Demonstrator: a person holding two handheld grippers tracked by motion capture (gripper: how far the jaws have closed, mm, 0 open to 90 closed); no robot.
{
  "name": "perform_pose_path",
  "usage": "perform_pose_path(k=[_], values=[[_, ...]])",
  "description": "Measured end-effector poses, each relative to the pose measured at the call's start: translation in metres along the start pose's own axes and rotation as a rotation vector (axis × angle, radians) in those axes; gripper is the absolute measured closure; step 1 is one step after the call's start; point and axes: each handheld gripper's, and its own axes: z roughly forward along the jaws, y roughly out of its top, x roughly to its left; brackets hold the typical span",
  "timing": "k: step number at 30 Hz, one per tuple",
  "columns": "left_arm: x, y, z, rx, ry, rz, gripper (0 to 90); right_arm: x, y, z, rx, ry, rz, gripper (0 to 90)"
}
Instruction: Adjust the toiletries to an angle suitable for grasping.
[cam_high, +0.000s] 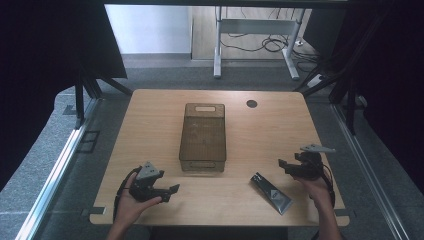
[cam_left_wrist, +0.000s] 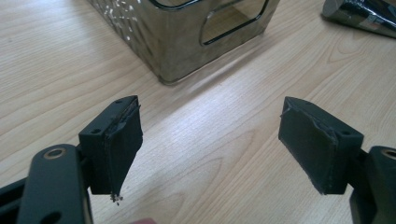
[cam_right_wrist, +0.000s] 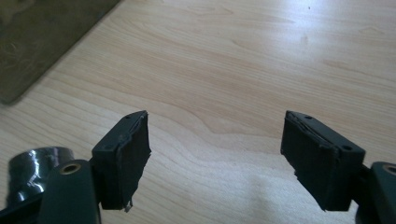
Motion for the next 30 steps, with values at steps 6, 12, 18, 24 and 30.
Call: perform_pose_path(k=[6,12,18,24,30], values=[[-0.001,-0.001,0.002,0.005,0.004,0.006,21.8,-0.003,-0.005,-0.004,0.018,-0.022,0.001,30.8],[-0.004,0.004,0.002,0.001,-0.004,0.021,21.8,-0.002,-0.004,-0.01,0.006,-0.021,-0.006,39.0],[-0.01,0.005,0.005,0.009,-0.014,0.04,21.7,0.0,-0.006,-0.016,-0.001,-0.009,-0.032,50.2],[-0.01,0.003,0.009,0.019,-0.008,0.036,21.9,-0.002,-0.007,-0.016,0.029,0.008,-0.061,62.3],[-0.012,0.003,0.013,0.033,-0.019,0.055,22.0,0.005,-0.011,-0.021,0.072,0.05,-0.1,79.9]])
